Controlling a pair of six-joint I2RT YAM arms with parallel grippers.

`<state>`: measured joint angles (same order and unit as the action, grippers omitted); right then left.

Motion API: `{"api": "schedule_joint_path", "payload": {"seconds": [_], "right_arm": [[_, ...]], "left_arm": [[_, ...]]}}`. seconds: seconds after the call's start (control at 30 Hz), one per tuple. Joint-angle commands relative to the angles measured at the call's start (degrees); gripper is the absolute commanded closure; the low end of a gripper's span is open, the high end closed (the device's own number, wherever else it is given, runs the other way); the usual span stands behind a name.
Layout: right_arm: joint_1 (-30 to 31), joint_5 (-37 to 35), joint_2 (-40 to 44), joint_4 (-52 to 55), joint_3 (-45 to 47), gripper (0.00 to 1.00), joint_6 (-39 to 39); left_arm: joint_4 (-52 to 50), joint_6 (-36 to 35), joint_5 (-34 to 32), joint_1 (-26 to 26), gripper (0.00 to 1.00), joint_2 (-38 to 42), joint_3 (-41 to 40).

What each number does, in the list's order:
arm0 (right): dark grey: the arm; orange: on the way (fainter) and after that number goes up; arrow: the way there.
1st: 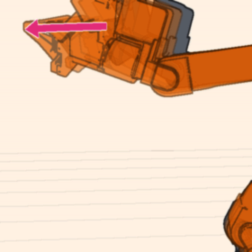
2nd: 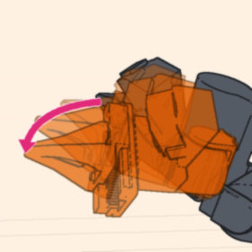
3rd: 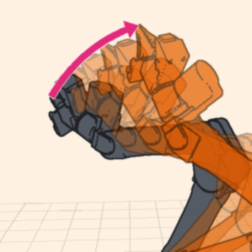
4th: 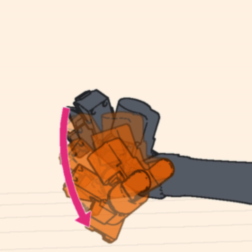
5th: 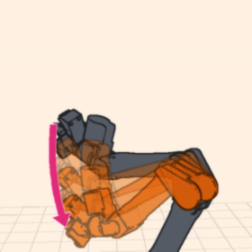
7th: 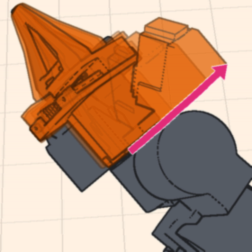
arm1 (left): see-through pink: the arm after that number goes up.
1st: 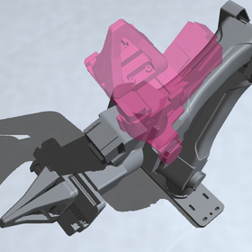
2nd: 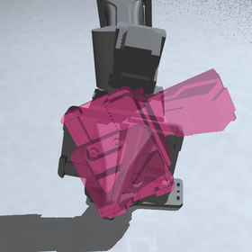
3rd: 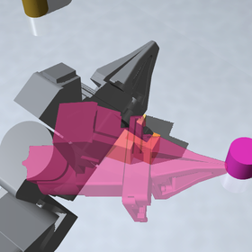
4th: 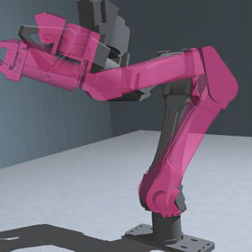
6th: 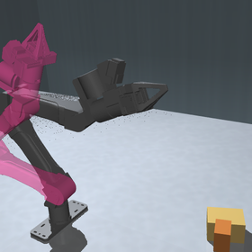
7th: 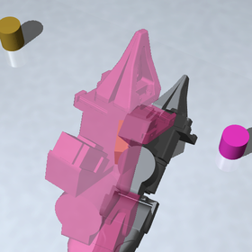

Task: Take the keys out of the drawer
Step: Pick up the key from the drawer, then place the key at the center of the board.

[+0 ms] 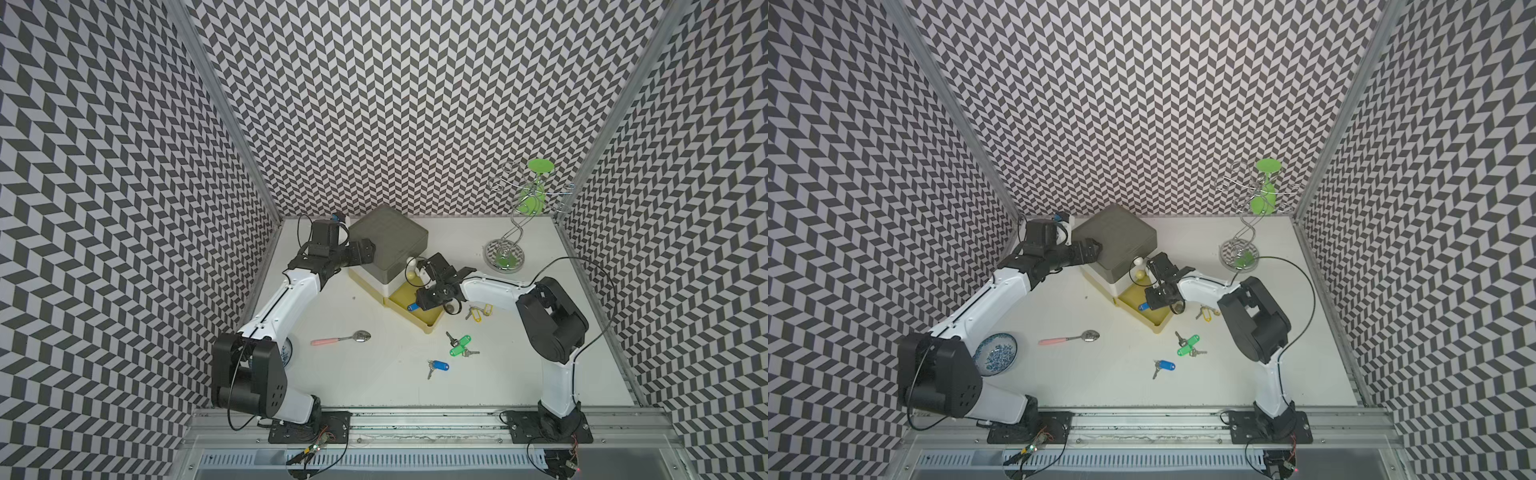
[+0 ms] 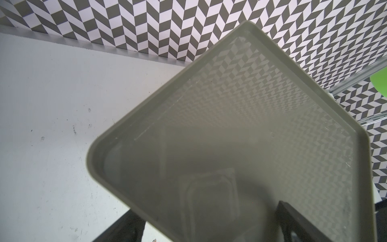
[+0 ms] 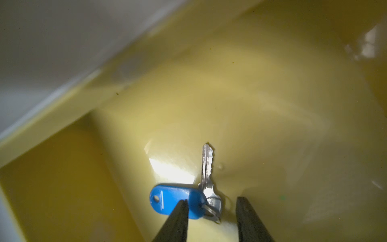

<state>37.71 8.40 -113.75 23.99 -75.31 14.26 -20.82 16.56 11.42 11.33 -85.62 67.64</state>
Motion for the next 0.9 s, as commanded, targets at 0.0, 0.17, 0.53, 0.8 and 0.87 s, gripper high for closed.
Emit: {"api": "schedule_joint_path", "payload": {"seconds": [0.0,0.17,0.53,0.8,0.87], "right_arm": [[-0.2,0.1,-1.5,-0.9,0.5,0.70,-0.7],[-0.5,-0.5,-0.5,-1.6,0.9,0.88,-0.7],[-1.4,-3.9,9.9,-2.2,1.6,1.00,-0.6],[-1.5,0.5,21.0,3.7,2.4,1.00,-0.3],[-1.4,3.1,24.4,4.7,4.1,1.00,0.4]], "left_arm": [[-9.9,-3.9,-0.6,0.8,0.00,-5.7,-3.0],[-9.8,-3.9,-0.6,0.8,0.00,-6.3,-3.0],[-10.3,-4.0,-0.9,0.8,0.00,-6.8,-2.1],[-10.5,-4.1,-0.7,0.8,0.00,-7.0,-1.6],[-10.5,-4.2,-0.8,0.8,0.00,-7.0,-1.6]]}}
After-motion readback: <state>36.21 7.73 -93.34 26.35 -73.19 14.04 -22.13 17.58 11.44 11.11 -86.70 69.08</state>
